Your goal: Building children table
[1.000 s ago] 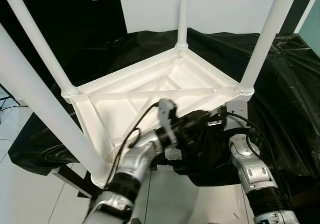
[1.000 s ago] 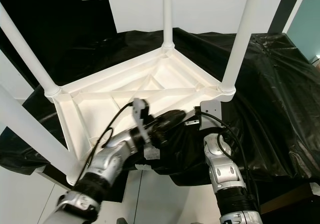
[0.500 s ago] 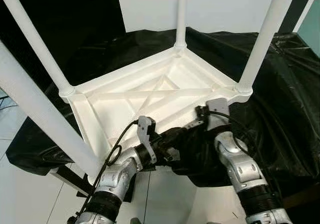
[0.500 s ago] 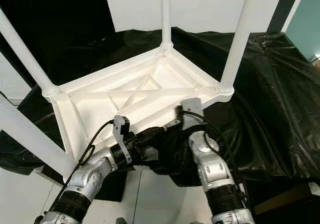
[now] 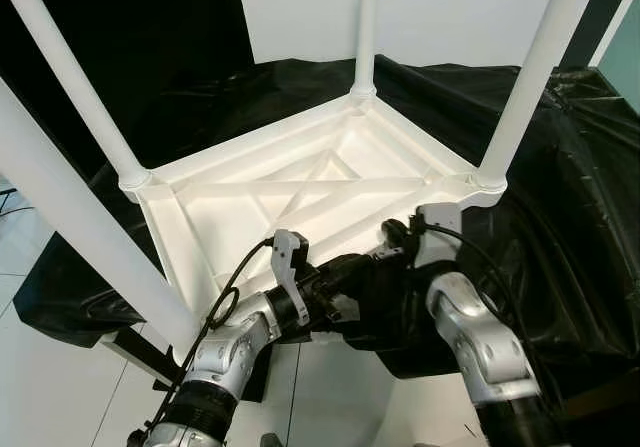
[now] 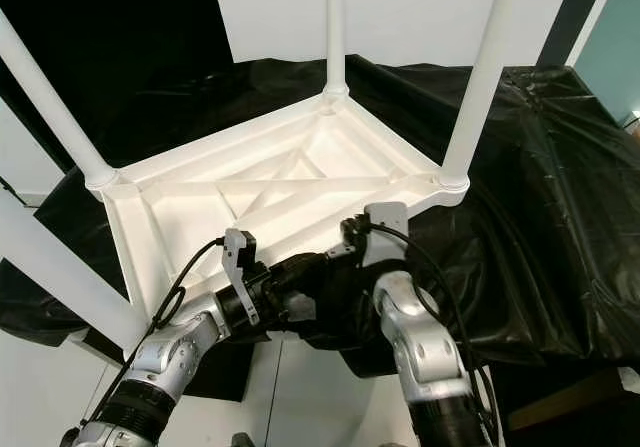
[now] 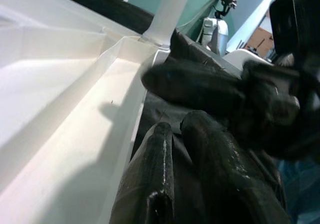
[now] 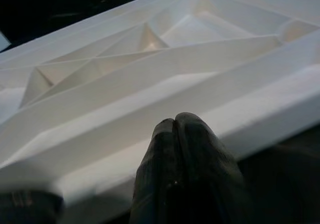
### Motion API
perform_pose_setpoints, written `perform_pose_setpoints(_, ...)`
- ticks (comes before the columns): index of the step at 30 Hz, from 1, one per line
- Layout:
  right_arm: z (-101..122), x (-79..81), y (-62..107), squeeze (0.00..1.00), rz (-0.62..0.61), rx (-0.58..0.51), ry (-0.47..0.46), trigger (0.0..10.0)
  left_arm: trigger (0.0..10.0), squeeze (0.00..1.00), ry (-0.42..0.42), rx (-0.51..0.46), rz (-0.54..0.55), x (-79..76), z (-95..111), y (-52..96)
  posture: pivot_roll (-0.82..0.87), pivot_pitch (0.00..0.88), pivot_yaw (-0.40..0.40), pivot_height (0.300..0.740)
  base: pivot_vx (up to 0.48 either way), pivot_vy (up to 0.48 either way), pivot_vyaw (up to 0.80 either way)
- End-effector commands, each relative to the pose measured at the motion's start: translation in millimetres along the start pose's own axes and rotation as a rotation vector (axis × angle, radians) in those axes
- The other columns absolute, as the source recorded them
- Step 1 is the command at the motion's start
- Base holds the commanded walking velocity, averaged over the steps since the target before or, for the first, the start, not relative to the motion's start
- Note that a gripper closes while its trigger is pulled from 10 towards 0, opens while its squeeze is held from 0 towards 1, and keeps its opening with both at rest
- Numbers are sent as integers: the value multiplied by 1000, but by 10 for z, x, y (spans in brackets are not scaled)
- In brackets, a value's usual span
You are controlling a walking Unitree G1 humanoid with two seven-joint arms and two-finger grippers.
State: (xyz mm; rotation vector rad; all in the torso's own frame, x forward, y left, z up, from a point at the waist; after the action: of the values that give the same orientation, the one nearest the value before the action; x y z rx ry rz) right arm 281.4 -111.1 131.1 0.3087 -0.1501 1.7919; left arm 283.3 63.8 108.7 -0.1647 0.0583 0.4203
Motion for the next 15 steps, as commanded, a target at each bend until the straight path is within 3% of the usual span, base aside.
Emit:
perform_pose_setpoints(1, 50, -34, 64, 0, -24, -11, 5, 10000, 10000, 0, -51, -40, -135, -52, 121, -60, -122, 4, 56, 740, 0, 0, 0)
perform_pose_setpoints(7, 179, -160, 238, 0, -81, -40, 34, 10000, 10000, 0, -87, -86, -187, -86, 280, -211, -152, 1, 65, 740, 0, 0, 0)
perform_pose_setpoints(14, 157, -258, 358, 0, -126, -16, 38, 10000, 10000, 0, -151, 28, -274, -125, 204, -238, -171, 0, 67, 740, 0, 0, 0)
perform_pose_setpoints(15, 131, -264, 362, 0, -131, -7, 35, 10000, 10000, 0, -179, 90, -274, -114, 128, -238, -169, 0, 66, 740, 0, 0, 0)
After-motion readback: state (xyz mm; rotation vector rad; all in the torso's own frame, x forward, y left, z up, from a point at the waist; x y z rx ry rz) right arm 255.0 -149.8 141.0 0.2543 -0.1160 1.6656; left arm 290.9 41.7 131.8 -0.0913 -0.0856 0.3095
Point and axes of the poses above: a point about 5 cm out from each wrist's last joint towards the gripper, its own y axis pointing back from the gripper into the wrist, its own z axis along the axis of the wrist's last joint, x = y × z, the point moved 1 cm from there along -y, pointing out of the wrist towards the gripper, and after that the axes turned 14 degrees about -y, right-handed, at the moved point
